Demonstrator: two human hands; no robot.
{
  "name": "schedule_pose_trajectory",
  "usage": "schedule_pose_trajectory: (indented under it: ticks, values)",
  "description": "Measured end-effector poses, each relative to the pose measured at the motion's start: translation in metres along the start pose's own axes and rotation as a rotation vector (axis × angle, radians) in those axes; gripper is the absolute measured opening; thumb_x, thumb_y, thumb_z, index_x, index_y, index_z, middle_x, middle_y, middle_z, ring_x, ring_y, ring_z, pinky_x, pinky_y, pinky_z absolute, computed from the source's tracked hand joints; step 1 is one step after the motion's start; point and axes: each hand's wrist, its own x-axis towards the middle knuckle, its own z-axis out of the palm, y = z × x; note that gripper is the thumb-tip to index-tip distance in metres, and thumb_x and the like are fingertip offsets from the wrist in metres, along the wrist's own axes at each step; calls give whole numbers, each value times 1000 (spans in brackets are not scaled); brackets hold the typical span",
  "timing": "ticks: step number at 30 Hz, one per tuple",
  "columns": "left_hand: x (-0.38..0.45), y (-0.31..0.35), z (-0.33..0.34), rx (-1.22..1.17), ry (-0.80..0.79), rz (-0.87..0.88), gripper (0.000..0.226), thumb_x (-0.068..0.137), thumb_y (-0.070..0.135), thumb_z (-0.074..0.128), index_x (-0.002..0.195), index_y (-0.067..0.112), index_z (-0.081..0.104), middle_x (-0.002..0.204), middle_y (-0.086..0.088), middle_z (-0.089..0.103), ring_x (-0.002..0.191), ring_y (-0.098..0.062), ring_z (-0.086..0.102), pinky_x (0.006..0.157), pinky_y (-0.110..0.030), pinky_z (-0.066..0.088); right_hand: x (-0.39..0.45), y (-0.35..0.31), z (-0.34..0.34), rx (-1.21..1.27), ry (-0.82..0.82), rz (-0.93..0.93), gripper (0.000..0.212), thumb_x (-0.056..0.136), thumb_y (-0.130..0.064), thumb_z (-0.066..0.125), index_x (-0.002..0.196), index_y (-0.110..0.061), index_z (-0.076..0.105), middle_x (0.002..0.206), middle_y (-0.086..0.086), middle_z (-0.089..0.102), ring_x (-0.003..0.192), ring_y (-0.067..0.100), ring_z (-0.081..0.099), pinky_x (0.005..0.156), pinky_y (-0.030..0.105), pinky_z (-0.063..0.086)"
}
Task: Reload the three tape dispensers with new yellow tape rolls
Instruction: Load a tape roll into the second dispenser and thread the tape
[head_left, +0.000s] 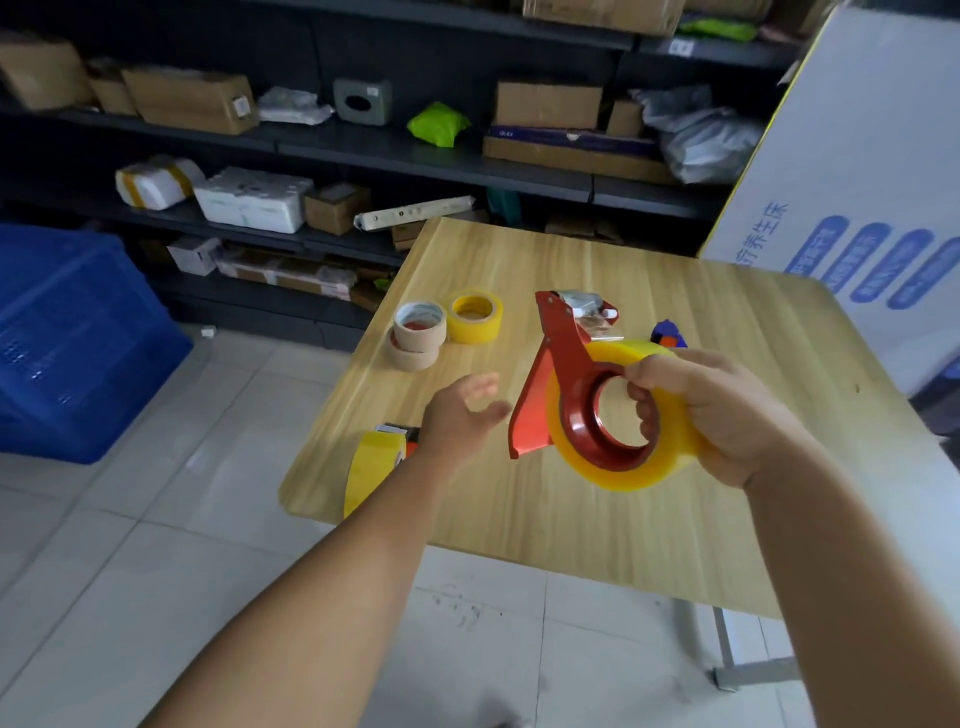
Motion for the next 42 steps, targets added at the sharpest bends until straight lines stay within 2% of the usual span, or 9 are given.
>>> schedule_pose_trajectory:
  ticks: [4,9,13,19,24,30,34,39,42]
  values:
    - [2,5,6,-64,1,-33,11,85,19,68,94,17,74,102,-4,73,97,-13,66,90,-31,50,-1,-2,-12,4,-21,-3,18,65,-21,63,75,-7,63,72,8,55,54,14,53,57,32,43]
    - [-3,6,7,-76,46,-20,12,84,13,59,82,13,72,84,1,73,77,-10,63,80,-30,49,5,2,-22,68,30,31,14,69,-18,65,77,-6,64,68,5,59,53,14,53,59,32,44]
    - [-10,5,8,-130,73,-16,3,85,14,64,87,14,65,88,2,68,87,-13,62,78,-26,47,11,4,-24,149,11,69,20,64,-22,62,77,-7,63,65,4,58,50,14,52,54,30,45]
    - [-5,13,5,-288,-89,-28,44,89,22,66,130,13,54,123,-2,61,118,-16,56,105,-38,44,17,7,-19,185,-33,66,20,66,-21,62,79,-7,65,65,4,57,50,13,53,50,28,46]
    - [-6,10,-1,-361,-228,-34,72,72,52,74,131,14,57,129,-1,63,122,-15,57,107,-46,42,18,10,-16,182,-58,75,23,66,-21,63,82,-5,64,65,5,56,52,13,52,50,27,46]
    - [-3,10,-1,-348,-249,-54,44,84,23,70,126,13,62,123,-4,67,118,-17,60,104,-45,45,18,11,-15,189,-81,82,27,65,-20,64,87,-4,63,65,4,55,52,13,52,49,28,47]
    - [-2,17,0,-351,-132,-71,20,87,5,65,107,2,68,108,-14,71,98,-24,66,91,-38,52,18,12,-16,203,-98,86,25,65,-20,63,86,-5,62,64,4,55,51,13,51,49,27,46]
    - [2,10,-3,-206,-26,-21,7,88,8,64,93,7,69,97,-15,71,89,-22,64,89,-42,52,19,12,-17,230,-96,85,29,65,-19,62,89,-2,61,64,3,54,51,12,50,48,27,46]
    - [-1,12,-3,-264,-90,-38,21,88,24,66,107,14,64,111,-8,68,98,-18,62,84,-31,47,19,12,-18,238,-100,84,30,65,-19,62,90,-2,61,64,3,54,50,12,50,47,26,46]
